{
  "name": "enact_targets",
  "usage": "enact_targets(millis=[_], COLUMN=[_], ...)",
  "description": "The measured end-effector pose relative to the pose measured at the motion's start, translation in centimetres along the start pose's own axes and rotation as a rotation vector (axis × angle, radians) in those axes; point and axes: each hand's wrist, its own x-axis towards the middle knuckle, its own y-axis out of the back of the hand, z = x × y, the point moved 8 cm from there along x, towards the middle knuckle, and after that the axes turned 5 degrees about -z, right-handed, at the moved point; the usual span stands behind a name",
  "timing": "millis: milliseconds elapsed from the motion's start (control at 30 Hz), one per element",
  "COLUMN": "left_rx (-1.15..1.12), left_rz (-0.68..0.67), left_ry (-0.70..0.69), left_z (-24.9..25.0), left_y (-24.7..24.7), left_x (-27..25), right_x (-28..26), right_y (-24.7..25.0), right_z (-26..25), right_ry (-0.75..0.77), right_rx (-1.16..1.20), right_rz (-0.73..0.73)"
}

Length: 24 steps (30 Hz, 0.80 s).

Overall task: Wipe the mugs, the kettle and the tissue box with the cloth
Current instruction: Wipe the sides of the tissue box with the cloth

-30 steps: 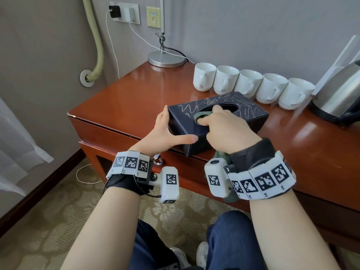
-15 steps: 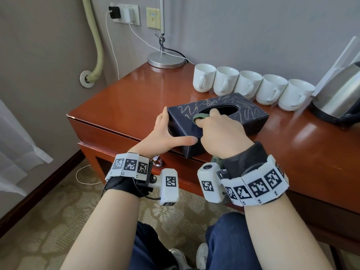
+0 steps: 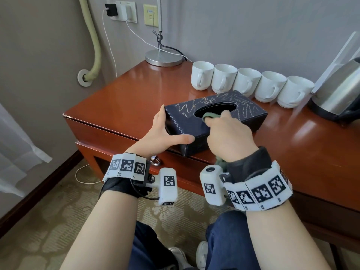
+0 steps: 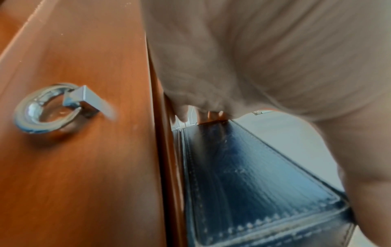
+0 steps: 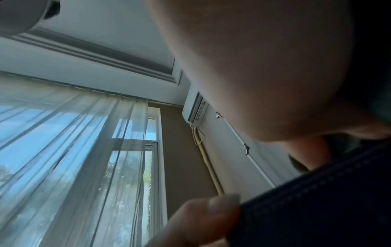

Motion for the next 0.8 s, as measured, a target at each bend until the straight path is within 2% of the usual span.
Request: enact_targets(millis=[100,267,367,567,800], left_rx=[-0.019,0.000,-0.006,-0.039,-0.165], left_rz=[-0.007,-0.008,-0.017,-0.017,-0.058], left_ry=[-0.013,-0.002,-0.002,-0.016,-0.104], left_z=[-0.1,-0.1,0.0,-0.2,0.7], left_y=[-0.1,-0.2,-0.3,-0.1,-0.5], left_x=[0.0,0.3,0.2,0.2,0.3], right_x=[-0.5,-2.6,-1.7,-1.1,-3.3], right_y=[0.0,-0.3,-0.3,-0.4,-0.9], right_z=[0.8,-0.3,-0.9,1.2,0.0], right_ry=[-0.027,0.038,0.071,-0.042,0.029], right_rx=[-0.011,-0.068,-0.013,0.005,-0.018], right_rz=[-0.008,0.049,0.033,0.035,0.091])
